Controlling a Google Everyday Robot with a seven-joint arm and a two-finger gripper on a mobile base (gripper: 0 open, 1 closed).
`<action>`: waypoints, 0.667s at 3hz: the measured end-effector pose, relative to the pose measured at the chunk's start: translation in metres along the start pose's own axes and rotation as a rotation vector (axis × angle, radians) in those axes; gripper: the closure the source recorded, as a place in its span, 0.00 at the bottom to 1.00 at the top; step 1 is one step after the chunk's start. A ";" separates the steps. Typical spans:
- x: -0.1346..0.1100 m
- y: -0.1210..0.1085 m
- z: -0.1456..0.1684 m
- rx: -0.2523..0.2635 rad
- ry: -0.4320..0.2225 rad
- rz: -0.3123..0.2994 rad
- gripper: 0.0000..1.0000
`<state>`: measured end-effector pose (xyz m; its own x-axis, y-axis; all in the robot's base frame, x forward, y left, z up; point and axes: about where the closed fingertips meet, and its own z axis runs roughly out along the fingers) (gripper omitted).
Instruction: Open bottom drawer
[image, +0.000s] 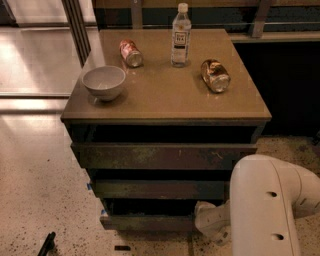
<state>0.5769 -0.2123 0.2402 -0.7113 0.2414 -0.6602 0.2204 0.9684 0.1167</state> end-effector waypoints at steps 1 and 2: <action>0.013 0.006 0.014 0.002 0.049 -0.024 1.00; 0.033 -0.007 0.027 0.037 0.100 -0.013 1.00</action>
Offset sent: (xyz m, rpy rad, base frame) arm -0.0185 -0.0136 -0.0704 -0.0210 0.1783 -0.0368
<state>0.5699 -0.2133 0.1980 -0.7771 0.2356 -0.5836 0.2336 0.9690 0.0801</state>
